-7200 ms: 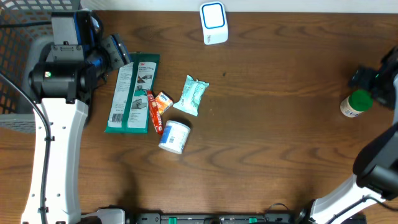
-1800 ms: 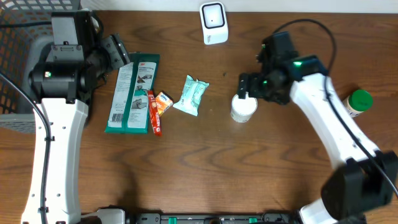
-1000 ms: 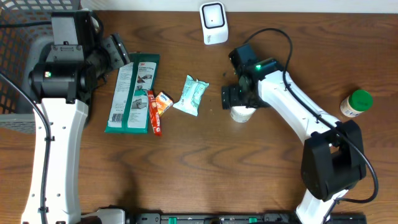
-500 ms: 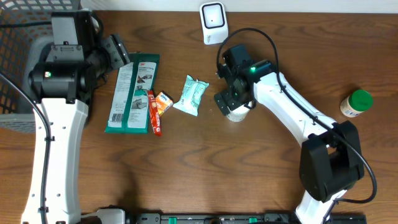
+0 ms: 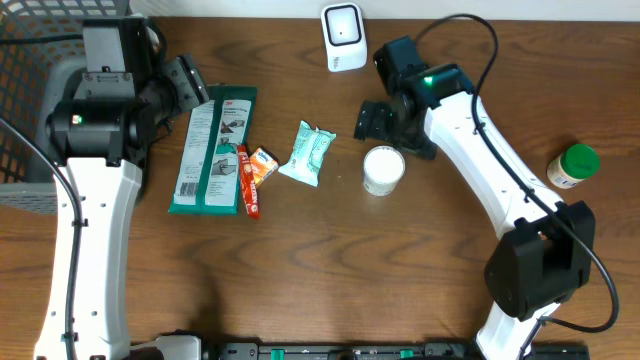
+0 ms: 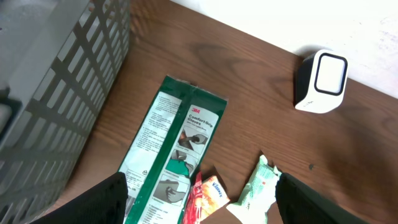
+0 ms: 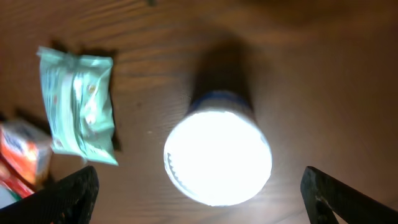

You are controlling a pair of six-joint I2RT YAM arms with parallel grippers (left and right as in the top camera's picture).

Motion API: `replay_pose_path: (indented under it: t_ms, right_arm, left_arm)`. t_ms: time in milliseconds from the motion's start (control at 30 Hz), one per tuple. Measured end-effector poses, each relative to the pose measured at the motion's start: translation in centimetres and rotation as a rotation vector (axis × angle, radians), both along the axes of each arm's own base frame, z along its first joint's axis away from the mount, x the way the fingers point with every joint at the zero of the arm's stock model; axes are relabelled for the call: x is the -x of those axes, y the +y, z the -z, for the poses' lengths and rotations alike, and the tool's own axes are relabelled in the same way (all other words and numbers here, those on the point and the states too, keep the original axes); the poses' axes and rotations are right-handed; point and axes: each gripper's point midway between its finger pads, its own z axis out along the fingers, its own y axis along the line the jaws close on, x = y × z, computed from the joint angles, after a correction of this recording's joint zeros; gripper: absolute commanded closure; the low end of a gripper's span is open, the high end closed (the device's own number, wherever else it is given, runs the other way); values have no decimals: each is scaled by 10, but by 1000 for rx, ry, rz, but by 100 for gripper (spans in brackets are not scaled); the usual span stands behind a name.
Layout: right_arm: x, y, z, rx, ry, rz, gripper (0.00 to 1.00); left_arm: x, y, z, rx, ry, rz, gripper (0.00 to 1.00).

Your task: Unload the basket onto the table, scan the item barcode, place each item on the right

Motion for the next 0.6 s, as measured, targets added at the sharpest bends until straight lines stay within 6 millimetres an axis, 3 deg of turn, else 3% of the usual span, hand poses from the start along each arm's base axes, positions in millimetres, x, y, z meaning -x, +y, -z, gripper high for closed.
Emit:
replay_pose_path:
  t_ms: [300, 600]
  right_arm:
    - [28, -10, 38, -30, 146, 489, 1]
    - [16, -1, 59, -102, 99, 602, 1]
  left_arm:
    - [0, 0, 0, 0, 0, 0, 23]
    - [0, 0, 0, 0, 0, 0, 23]
